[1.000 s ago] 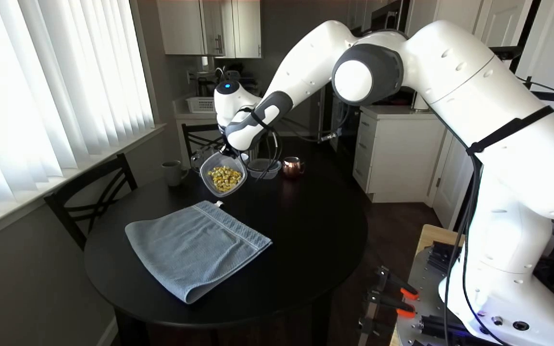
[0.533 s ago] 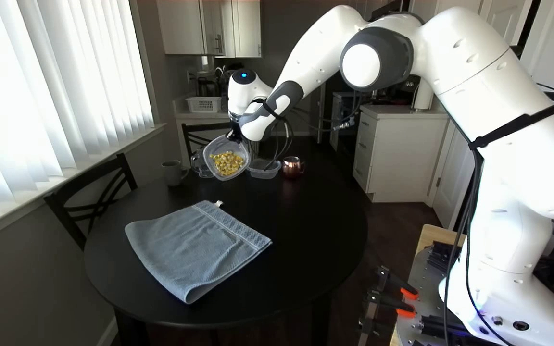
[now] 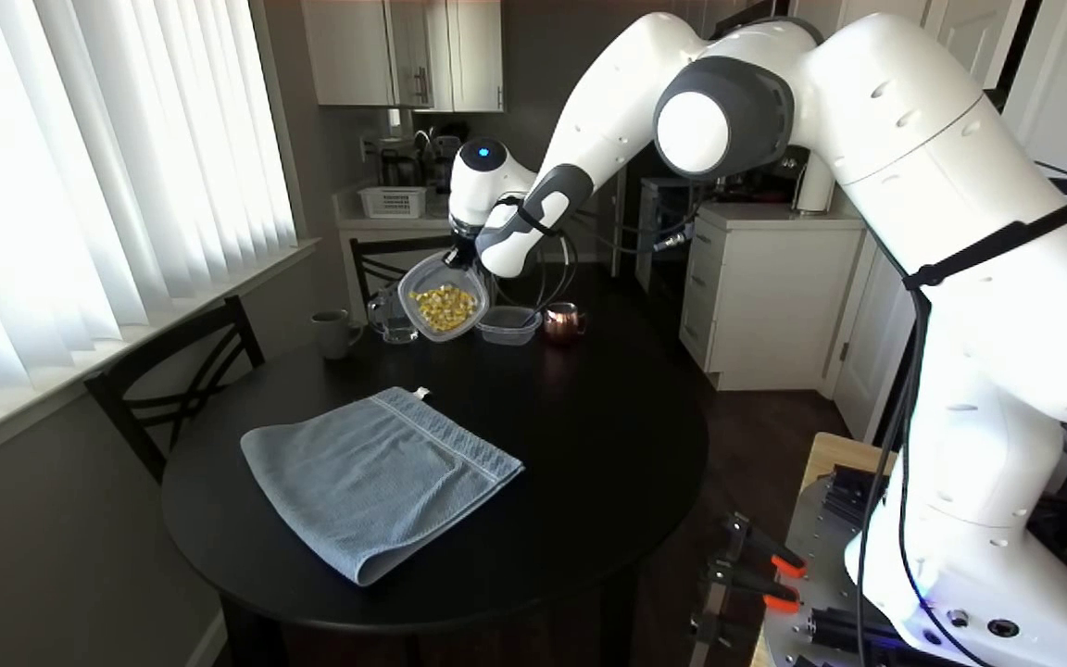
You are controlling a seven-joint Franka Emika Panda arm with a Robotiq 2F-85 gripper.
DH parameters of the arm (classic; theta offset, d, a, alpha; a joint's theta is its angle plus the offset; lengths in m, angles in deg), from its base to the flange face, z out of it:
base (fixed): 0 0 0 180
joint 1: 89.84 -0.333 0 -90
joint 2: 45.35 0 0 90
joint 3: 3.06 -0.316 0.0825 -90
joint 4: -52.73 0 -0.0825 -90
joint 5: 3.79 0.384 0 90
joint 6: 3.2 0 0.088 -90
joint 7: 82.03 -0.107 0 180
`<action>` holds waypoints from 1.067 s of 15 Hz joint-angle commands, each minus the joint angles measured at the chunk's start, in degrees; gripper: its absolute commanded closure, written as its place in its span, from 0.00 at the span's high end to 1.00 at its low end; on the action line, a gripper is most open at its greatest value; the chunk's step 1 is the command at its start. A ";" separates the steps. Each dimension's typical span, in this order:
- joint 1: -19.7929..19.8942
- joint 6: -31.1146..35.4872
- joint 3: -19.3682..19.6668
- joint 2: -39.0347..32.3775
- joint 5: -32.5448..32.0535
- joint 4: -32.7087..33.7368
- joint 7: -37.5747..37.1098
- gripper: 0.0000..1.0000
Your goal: Pour the content in the clear bowl onto the blue towel
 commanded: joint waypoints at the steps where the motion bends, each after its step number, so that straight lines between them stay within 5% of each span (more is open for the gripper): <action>1: -0.18 0.05 0.26 -0.20 0.83 0.04 0.70 0.07; 9: 0.71 0.65 -2.10 0.09 1.50 1.52 2.72 0.05; 16: -10.63 4.07 4.58 0.70 -10.08 5.48 1.95 0.04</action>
